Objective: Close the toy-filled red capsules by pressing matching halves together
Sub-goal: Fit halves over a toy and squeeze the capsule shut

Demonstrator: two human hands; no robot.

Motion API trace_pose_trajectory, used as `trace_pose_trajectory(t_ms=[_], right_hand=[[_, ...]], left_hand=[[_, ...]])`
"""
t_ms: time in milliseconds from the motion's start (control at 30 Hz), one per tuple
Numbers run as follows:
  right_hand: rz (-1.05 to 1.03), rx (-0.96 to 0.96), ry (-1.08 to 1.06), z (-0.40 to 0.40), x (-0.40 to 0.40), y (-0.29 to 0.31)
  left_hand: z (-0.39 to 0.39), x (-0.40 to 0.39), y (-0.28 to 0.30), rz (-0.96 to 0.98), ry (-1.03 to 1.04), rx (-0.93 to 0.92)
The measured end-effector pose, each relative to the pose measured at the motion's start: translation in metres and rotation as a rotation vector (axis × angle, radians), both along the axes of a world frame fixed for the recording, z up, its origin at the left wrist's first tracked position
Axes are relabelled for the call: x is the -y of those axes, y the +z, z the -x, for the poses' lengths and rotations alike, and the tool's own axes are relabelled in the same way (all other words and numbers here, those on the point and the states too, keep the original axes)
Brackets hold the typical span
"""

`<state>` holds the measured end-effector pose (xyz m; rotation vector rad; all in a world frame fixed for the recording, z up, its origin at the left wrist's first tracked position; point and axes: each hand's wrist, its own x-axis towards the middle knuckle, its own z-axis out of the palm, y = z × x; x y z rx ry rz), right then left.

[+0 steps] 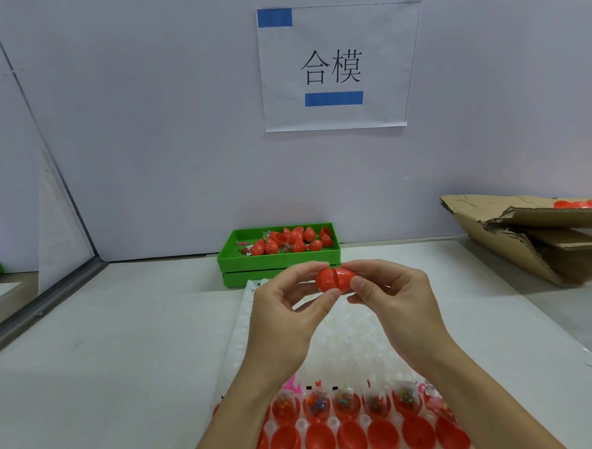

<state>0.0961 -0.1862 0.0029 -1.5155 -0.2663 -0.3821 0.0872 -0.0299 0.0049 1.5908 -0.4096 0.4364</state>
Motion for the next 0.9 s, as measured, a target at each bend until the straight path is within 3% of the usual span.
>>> trace_pose_trajectory(t_ms=[900], right_hand=[[-0.055,0.011,-0.027,0.0020,-0.0073,-0.0010]], left_hand=[[0.0013,-0.0027,-0.0007,-0.017,-0.003,-0.009]])
